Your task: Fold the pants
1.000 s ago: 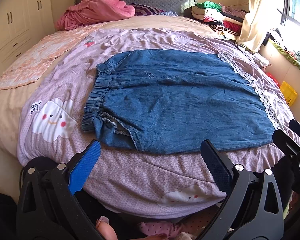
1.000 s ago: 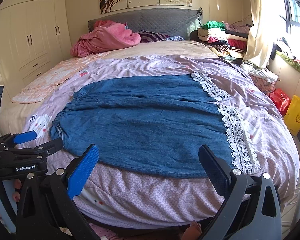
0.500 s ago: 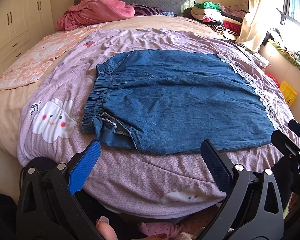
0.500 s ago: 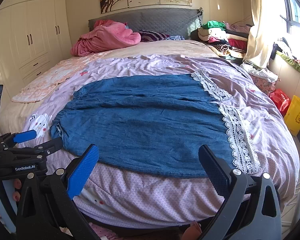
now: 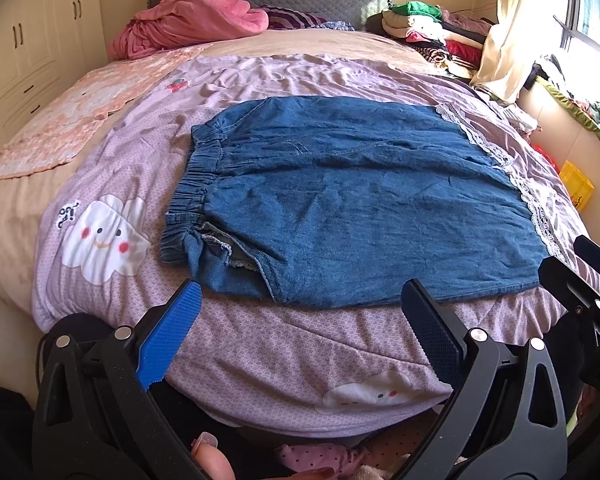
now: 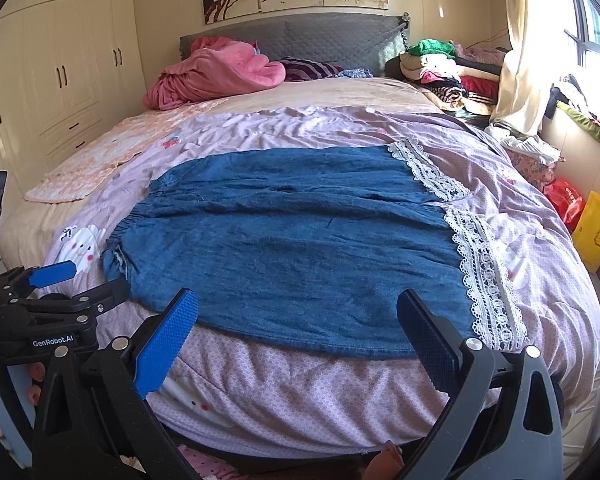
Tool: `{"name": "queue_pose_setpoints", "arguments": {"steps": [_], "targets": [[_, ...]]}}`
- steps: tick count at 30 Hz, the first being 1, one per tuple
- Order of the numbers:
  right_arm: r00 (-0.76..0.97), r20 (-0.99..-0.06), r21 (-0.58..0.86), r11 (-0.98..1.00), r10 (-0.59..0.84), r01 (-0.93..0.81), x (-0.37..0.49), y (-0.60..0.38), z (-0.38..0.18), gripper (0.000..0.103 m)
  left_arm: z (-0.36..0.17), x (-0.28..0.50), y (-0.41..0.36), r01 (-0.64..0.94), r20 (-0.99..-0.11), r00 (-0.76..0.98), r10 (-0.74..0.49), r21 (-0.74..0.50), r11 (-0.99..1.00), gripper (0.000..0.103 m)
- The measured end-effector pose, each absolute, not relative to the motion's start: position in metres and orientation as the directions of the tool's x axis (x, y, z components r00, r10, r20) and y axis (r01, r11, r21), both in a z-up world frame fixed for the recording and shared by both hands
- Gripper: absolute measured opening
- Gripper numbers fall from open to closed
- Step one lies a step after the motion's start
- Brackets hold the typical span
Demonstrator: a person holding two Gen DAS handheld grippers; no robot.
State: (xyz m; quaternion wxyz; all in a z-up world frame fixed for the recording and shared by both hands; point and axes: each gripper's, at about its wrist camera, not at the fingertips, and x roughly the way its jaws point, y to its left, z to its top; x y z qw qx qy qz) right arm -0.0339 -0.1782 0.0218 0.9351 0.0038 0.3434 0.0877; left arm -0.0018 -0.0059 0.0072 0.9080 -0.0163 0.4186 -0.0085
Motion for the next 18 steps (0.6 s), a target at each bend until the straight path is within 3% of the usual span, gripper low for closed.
{"name": "queue_pose_setpoints", "arguments": {"steps": [18], "targets": [[0.715, -0.657, 0.077, 0.964, 0.24, -0.253, 0.02, -0.167, 0.027, 0.099, -0.004, 0.044, 0.018, 0.045, -0.783, 0.619, -0.062, -0.044, 0.998, 0.094]]}}
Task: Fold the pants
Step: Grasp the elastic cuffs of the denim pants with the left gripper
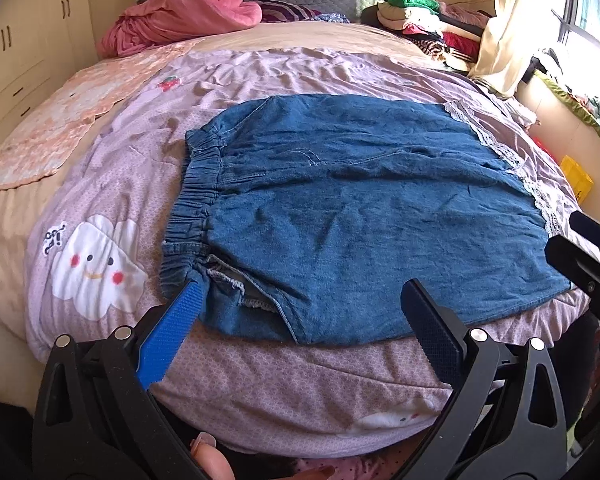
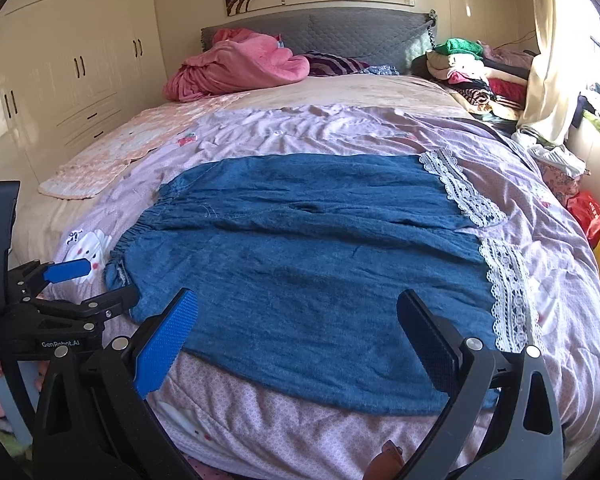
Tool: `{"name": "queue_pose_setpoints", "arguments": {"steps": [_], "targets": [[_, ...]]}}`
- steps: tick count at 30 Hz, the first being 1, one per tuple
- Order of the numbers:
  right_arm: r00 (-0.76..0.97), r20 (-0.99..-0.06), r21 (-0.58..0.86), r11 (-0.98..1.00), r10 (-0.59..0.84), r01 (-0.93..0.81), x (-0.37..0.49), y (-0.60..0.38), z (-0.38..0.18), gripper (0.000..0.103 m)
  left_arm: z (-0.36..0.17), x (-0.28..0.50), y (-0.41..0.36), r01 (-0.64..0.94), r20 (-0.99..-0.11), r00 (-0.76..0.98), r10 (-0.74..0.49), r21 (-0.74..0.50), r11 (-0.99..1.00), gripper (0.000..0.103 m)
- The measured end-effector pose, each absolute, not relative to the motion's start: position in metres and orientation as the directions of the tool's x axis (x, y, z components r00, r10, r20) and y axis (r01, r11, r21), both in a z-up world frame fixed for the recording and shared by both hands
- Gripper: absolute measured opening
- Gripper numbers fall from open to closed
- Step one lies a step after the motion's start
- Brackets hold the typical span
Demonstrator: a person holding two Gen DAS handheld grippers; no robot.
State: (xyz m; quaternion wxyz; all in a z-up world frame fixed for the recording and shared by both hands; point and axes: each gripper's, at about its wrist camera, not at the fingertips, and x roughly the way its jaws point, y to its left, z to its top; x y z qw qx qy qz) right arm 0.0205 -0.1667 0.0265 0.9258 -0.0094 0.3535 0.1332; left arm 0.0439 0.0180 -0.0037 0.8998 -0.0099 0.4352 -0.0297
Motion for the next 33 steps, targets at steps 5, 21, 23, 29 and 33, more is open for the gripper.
{"name": "queue_pose_setpoints", "arguments": {"steps": [5, 21, 23, 29, 33], "targets": [[0.683, -0.68, 0.087, 0.954, 0.267, -0.287, 0.063, -0.159, 0.027, 0.099, -0.003, 0.076, 0.044, 0.037, -0.785, 0.617, -0.063, -0.051, 0.998, 0.094], [0.534, -0.758, 0.106, 0.878, 0.375, -0.466, 0.202, -0.108, 0.021, 0.099, -0.013, 0.2, 0.12, -0.008, -0.795, 0.605, -0.04, -0.056, 0.998, 0.094], [0.533, -0.765, 0.072, 0.87, 0.362, -0.488, 0.216, -0.101, 0.018, 0.099, -0.019, 0.213, 0.12, 0.013, -0.802, 0.596, -0.04, -0.04, 0.999, 0.093], [0.491, -0.801, 0.008, 0.827, 0.342, -0.562, 0.261, -0.081, 0.004, 0.099, -0.031, 0.244, 0.117, 0.1, -0.811, 0.583, -0.059, 0.0, 0.995, 0.068], [0.447, -0.834, -0.002, 0.809, 0.323, -0.588, 0.288, -0.071, -0.009, 0.099, -0.05, 0.264, 0.112, 0.12, -0.827, 0.562, -0.018, 0.061, 0.991, 0.055]]}}
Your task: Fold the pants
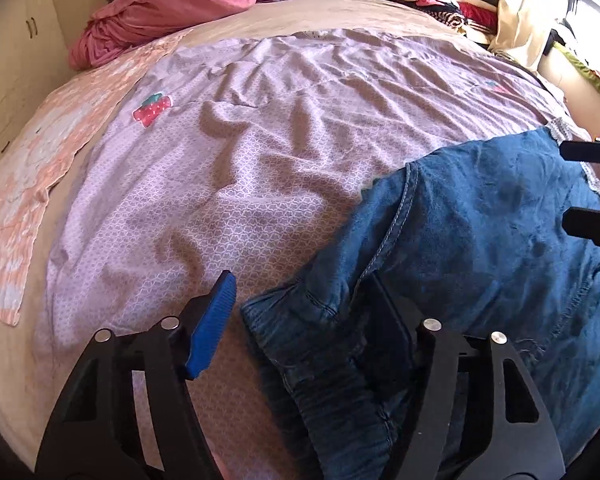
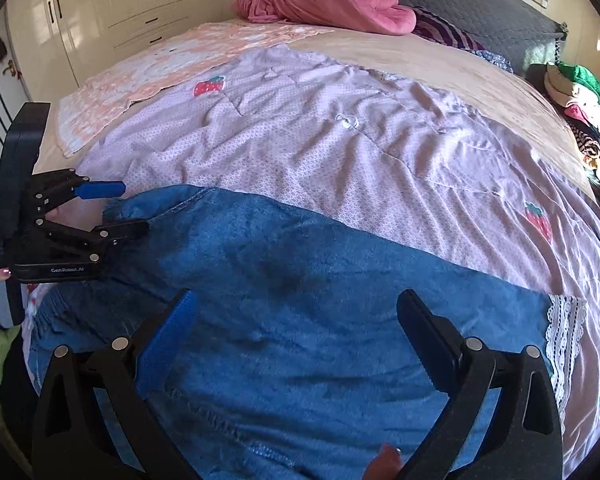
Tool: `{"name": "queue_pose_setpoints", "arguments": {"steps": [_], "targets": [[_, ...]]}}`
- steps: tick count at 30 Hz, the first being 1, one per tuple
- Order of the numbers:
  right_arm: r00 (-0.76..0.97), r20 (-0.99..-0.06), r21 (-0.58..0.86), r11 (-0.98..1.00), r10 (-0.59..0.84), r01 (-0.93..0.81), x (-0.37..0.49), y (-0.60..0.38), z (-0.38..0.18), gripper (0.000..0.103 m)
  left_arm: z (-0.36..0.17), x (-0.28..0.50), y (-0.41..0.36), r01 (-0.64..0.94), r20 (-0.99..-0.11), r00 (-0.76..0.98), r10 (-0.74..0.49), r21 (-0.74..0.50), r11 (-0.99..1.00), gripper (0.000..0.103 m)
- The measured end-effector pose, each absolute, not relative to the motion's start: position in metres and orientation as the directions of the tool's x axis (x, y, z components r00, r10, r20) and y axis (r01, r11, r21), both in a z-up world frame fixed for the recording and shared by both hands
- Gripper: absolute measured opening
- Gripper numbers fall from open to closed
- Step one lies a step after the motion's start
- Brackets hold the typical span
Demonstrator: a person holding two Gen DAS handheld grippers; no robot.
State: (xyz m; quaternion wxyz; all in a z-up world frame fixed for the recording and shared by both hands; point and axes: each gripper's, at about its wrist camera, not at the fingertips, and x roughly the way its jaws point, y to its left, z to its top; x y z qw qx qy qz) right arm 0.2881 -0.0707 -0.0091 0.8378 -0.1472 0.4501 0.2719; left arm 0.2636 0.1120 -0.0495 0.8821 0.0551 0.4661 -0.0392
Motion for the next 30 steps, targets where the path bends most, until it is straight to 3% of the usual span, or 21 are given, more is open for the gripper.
{"name": "queue_pose_setpoints", "arguments": {"steps": [5, 8, 19, 22, 24, 25, 27, 30], "targets": [[0.418, -0.86, -0.046, 0.772, 0.292, -0.634, 0.313, -0.056, -0.021, 0.099, -0.056, 0.265, 0.111, 0.155, -0.807, 0.589, -0.042, 0.062, 0.986, 0.034], [0.415, -0.871, -0.101, 0.732, 0.262, -0.674, 0.326, -0.045, -0.028, 0.099, -0.05, 0.264, 0.119, 0.154, -0.791, 0.606, -0.086, 0.01, 0.988, 0.028], [0.378, -0.882, -0.167, 0.564, 0.281, -0.809, 0.348, -0.007, -0.038, 0.097, -0.013, 0.23, 0.112, 0.221, -0.684, 0.709, -0.175, -0.021, 0.975, 0.026], [0.324, -0.895, -0.117, 0.539, 0.307, -0.834, 0.347, 0.001, -0.042, 0.064, -0.006, 0.221, 0.105, 0.248, -0.666, 0.719, -0.198, -0.019, 0.969, 0.026], [0.289, -0.898, -0.071, 0.539, 0.331, -0.839, 0.34, 0.002, -0.043, 0.03, -0.006, 0.219, 0.103, 0.253, -0.663, 0.724, -0.193, -0.006, 0.967, 0.026], [0.3, -0.894, -0.068, 0.561, 0.334, -0.825, 0.335, 0.0, -0.041, 0.019, -0.007, 0.218, 0.102, 0.251, -0.666, 0.723, -0.182, 0.008, 0.968, 0.026], [0.351, -0.874, -0.073, 0.623, 0.335, -0.778, 0.326, -0.008, -0.032, 0.009, -0.009, 0.219, 0.104, 0.233, -0.672, 0.725, -0.151, 0.033, 0.972, 0.026], [0.395, -0.824, -0.019, 0.676, 0.407, -0.737, 0.305, -0.028, -0.012, 0.007, -0.005, 0.216, 0.108, 0.224, -0.662, 0.736, -0.144, 0.037, 0.974, 0.026]]}}
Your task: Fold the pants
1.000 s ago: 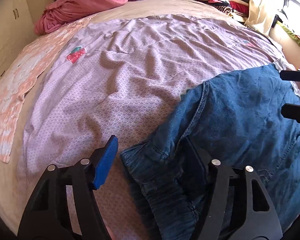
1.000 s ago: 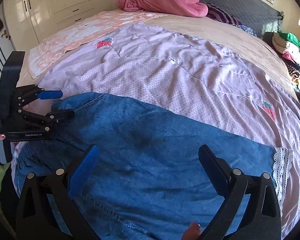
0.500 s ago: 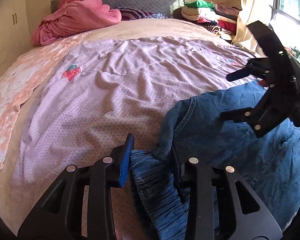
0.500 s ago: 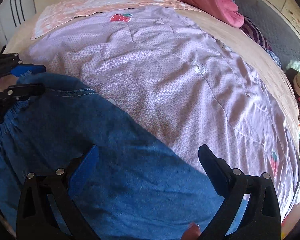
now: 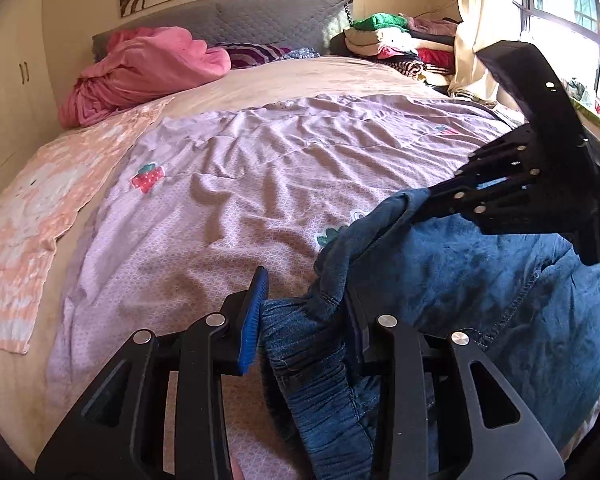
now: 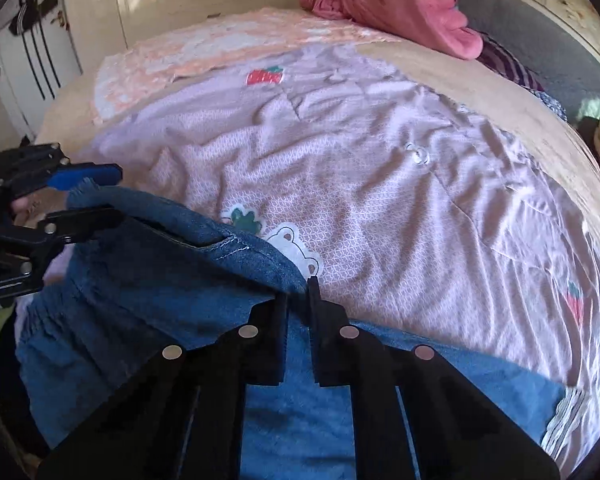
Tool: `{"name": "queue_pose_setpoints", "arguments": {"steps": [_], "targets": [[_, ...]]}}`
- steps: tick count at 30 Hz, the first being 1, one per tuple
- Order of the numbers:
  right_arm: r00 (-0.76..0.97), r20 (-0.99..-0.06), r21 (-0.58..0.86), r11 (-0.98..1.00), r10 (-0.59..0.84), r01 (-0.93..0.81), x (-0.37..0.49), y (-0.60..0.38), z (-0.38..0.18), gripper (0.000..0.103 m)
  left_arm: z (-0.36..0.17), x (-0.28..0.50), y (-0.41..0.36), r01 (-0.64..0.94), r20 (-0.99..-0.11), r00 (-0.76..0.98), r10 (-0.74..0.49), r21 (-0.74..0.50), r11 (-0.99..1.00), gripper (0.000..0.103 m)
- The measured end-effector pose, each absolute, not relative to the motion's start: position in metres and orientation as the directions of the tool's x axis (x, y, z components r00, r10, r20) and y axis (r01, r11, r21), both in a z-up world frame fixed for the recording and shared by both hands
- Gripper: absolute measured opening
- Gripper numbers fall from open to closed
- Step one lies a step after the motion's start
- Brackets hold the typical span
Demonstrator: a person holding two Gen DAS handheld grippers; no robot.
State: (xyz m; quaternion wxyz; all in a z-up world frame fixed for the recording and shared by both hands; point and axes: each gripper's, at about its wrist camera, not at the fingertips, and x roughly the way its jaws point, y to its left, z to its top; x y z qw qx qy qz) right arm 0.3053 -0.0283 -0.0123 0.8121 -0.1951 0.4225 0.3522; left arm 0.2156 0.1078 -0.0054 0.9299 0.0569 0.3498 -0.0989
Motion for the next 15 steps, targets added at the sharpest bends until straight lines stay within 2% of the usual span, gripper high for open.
{"name": "queue_pose_setpoints", "arguments": {"steps": [9, 15], "targets": [[0.513, -0.681, 0.033, 0.722, 0.523, -0.691, 0.208, -0.068, 0.039, 0.007, 0.022, 0.171, 0.097, 0.257, -0.573, 0.801, -0.17, 0.074, 0.964, 0.027], [0.506, -0.667, 0.06, 0.716, 0.547, -0.696, 0.14, -0.083, 0.034, 0.007, 0.022, 0.122, 0.087, 0.302, -0.552, 0.809, -0.201, 0.097, 0.948, 0.027]]}}
